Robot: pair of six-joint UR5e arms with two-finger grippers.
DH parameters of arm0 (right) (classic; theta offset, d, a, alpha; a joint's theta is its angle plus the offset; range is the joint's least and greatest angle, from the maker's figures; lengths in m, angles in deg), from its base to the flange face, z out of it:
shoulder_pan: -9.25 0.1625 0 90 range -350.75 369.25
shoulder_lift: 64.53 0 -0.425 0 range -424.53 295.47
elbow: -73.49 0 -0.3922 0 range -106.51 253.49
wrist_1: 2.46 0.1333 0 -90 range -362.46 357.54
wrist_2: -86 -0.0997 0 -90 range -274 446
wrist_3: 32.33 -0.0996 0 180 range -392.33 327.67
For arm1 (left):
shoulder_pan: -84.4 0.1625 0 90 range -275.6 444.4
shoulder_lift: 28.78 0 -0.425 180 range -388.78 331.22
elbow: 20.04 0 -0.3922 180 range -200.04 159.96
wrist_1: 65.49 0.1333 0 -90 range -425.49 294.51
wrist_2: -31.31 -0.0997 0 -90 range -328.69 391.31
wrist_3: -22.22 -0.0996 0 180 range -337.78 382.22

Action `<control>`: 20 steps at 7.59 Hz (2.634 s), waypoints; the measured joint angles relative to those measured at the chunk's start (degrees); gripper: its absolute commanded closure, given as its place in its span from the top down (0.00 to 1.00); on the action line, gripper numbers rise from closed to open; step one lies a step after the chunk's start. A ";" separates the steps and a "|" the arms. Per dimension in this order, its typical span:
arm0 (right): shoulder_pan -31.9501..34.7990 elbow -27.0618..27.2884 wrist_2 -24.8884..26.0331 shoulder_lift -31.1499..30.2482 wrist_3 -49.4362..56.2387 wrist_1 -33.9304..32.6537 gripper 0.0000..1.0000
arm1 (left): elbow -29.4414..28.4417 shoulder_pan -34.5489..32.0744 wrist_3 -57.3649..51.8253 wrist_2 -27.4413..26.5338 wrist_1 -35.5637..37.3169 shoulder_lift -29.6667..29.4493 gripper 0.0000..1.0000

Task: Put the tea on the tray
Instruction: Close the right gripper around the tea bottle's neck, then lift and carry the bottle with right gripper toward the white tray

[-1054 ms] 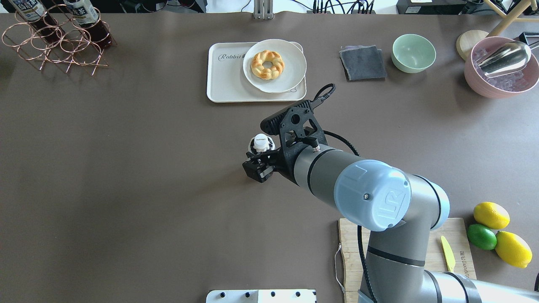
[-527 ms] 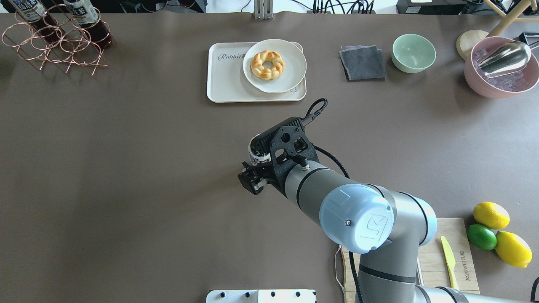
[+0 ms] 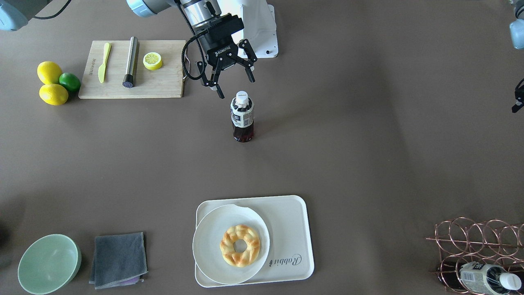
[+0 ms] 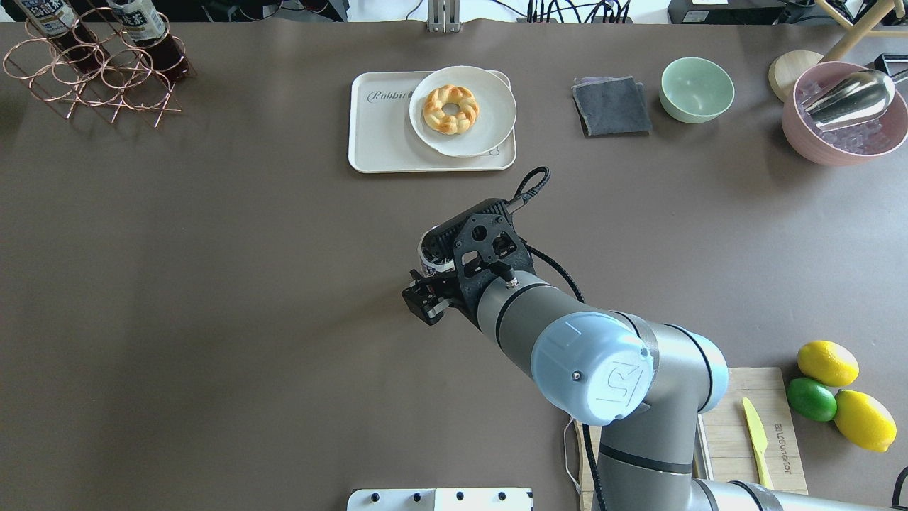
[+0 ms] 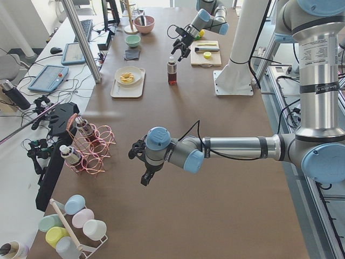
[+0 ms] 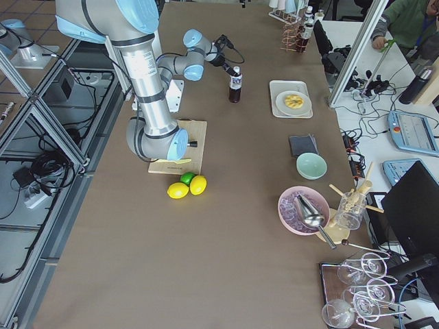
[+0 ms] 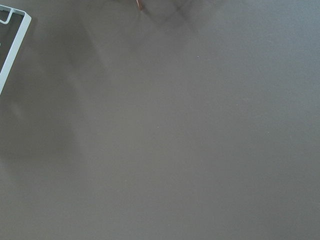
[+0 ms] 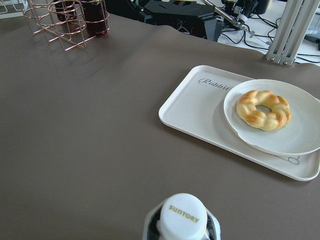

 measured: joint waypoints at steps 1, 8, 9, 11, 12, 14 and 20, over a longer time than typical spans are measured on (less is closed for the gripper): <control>0.12 -0.08 0.04 0.02 -0.01 0.00 0.97 | -0.01 0.00 0.04 0.28 -0.08 0.26 0.99; 1.73 -4.42 -0.32 4.25 0.51 0.00 0.87 | 0.03 0.00 0.15 0.51 -0.52 0.52 0.99; 1.86 -4.38 -0.33 3.75 0.56 0.03 0.79 | 0.09 0.00 0.15 0.53 -0.52 0.52 0.99; 2.16 -4.28 -0.34 3.47 0.35 0.05 0.74 | 0.14 0.00 0.15 0.55 -0.52 0.47 0.99; 2.20 -4.26 -0.34 3.59 0.16 0.05 0.74 | 0.13 0.00 0.15 0.55 -0.53 0.46 0.99; 2.23 -4.28 -0.34 3.64 0.02 0.05 0.74 | 0.14 0.00 0.15 0.55 -0.53 0.46 0.99; 2.01 -4.22 -0.30 3.46 -0.19 0.05 0.00 | 0.07 0.00 0.15 1.32 -0.52 0.45 0.99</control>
